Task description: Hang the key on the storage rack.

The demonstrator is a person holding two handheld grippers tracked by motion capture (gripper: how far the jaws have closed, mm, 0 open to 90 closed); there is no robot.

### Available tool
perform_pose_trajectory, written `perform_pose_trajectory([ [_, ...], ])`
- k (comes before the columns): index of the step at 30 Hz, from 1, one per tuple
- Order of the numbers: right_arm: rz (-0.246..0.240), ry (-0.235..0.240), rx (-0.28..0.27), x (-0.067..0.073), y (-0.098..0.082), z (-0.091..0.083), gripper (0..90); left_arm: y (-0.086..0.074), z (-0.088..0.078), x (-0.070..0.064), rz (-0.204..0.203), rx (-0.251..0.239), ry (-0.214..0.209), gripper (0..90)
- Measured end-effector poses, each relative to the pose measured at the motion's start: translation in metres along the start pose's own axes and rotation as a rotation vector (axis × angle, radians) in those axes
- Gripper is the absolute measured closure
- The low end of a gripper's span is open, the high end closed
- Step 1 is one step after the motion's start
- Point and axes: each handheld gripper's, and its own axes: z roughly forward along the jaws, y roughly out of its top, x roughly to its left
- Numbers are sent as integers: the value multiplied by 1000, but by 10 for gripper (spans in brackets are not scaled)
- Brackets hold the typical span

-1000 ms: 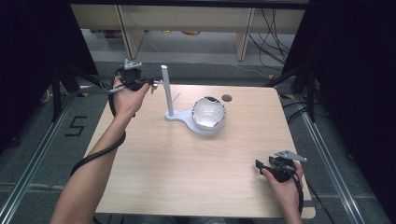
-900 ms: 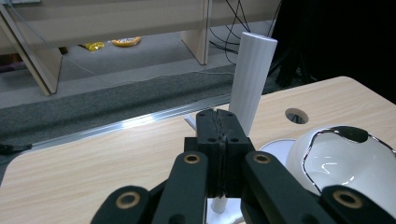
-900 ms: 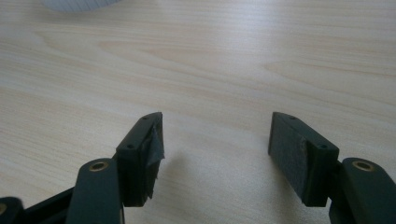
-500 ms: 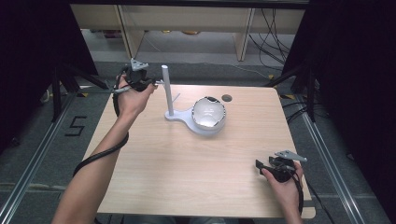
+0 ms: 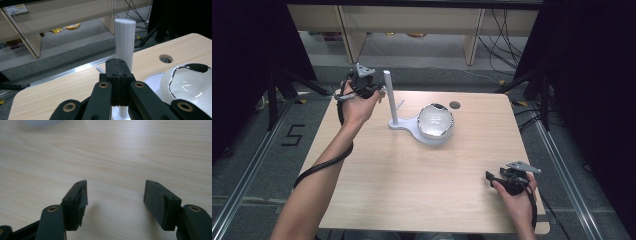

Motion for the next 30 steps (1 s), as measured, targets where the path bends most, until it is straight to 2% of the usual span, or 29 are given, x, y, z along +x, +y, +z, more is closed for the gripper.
perform_pose_trajectory([
  [4, -4, -11, 9, 0, 0, 0, 365, 2, -3, 2, 2, -8, 0, 892],
  [5, 40, -12, 7, 4, 0, 0, 365, 2, -5, 3, 0, -14, 1, 893],
  [6, 0, -2, -3, 0, 0, 0, 365, 2, -7, 4, -2, -18, 1, 892],
  [9, -8, -6, 17, 0, 0, -1, 364, 1, -13, 7, -4, -40, -2, 892],
  [13, -11, -10, 18, 0, 0, -1, 364, -1, -24, 10, 1, -83, -7, 886],
  [15, -12, -11, 16, 0, 0, -1, 364, -3, -31, 13, 10, -91, 0, 857],
  [17, -9, 1, 15, 1, 0, -1, 362, -5, -38, 15, -2, -101, -5, 834],
  [18, -9, 1, 15, 1, 0, -1, 362, -6, -41, 17, 8, -104, 2, 834],
  [19, -15, -12, 17, 1, 0, 0, 362, -7, -45, 18, 8, -102, -2, 828],
  [20, -13, -14, -6, 1, 0, 1, 362, -8, -49, 18, -5, -101, -12, 818],
  [22, -16, -29, 8, 2, 0, -1, 362, -12, -54, 20, -2, -95, -10, 806],
  [27, -15, -28, 7, 1, 0, 0, 362, -22, -69, 25, -26, -89, -35, 769],
  [30, -6, -16, 8, 2, 0, -1, 362, -28, -80, 26, -31, -98, -34, 731],
])
